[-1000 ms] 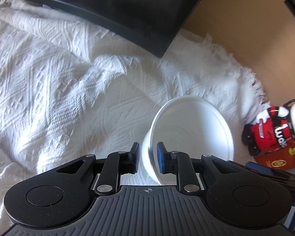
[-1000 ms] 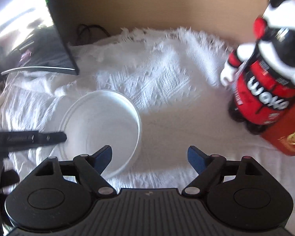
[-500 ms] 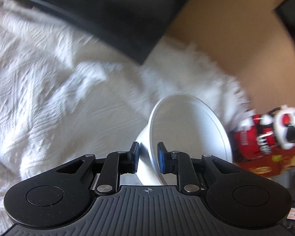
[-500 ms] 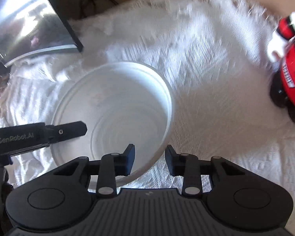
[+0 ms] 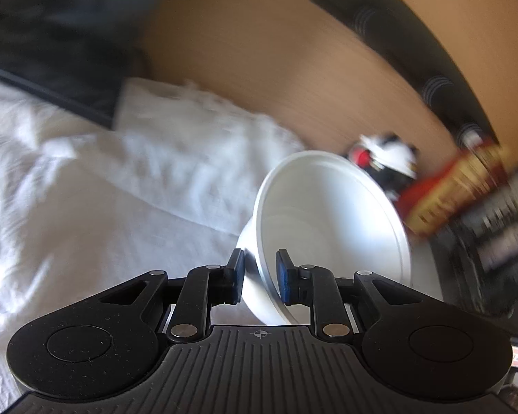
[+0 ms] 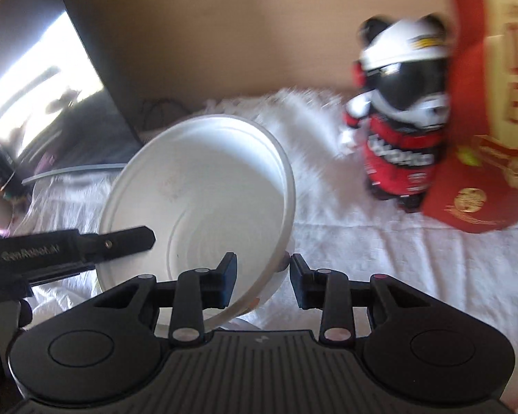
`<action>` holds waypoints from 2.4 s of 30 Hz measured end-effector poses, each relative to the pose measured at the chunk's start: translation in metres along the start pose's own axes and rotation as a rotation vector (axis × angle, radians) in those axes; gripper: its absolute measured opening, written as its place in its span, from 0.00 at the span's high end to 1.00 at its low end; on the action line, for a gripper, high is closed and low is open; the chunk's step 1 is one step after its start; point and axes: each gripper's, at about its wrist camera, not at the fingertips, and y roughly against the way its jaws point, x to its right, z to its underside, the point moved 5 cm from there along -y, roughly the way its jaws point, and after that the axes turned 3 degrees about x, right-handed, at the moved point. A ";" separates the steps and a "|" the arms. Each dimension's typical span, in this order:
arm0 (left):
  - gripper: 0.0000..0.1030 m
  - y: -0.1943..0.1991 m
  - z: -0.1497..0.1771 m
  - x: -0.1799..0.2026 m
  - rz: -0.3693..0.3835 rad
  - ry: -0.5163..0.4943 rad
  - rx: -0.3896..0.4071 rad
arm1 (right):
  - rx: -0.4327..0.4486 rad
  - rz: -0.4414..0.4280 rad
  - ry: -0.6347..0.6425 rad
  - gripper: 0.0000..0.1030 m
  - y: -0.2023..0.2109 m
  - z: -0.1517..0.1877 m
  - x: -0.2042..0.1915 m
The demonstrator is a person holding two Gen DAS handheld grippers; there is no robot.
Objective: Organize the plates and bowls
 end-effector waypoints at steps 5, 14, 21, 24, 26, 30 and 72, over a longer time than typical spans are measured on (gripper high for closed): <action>0.79 -0.008 0.019 0.044 0.098 -0.121 -0.058 | 0.066 0.099 -0.060 0.68 0.046 0.016 0.031; 0.79 -0.026 0.086 0.104 0.238 -0.274 -0.255 | 0.085 0.276 -0.236 0.68 0.111 0.080 0.088; 0.79 -0.027 0.146 0.100 0.189 -0.352 -0.396 | -0.033 0.291 -0.276 0.68 0.113 0.141 0.112; 0.79 -0.033 0.160 0.092 0.138 -0.335 -0.433 | -0.083 0.270 -0.254 0.67 0.102 0.157 0.117; 0.79 -0.038 0.167 0.087 0.115 -0.326 -0.451 | -0.099 0.254 -0.244 0.67 0.096 0.162 0.117; 0.79 -0.049 0.169 0.078 0.081 -0.275 -0.473 | -0.111 0.226 -0.238 0.67 0.083 0.166 0.124; 0.78 -0.046 0.130 0.088 0.049 -0.310 -0.385 | -0.056 0.191 -0.186 0.66 0.083 0.137 0.133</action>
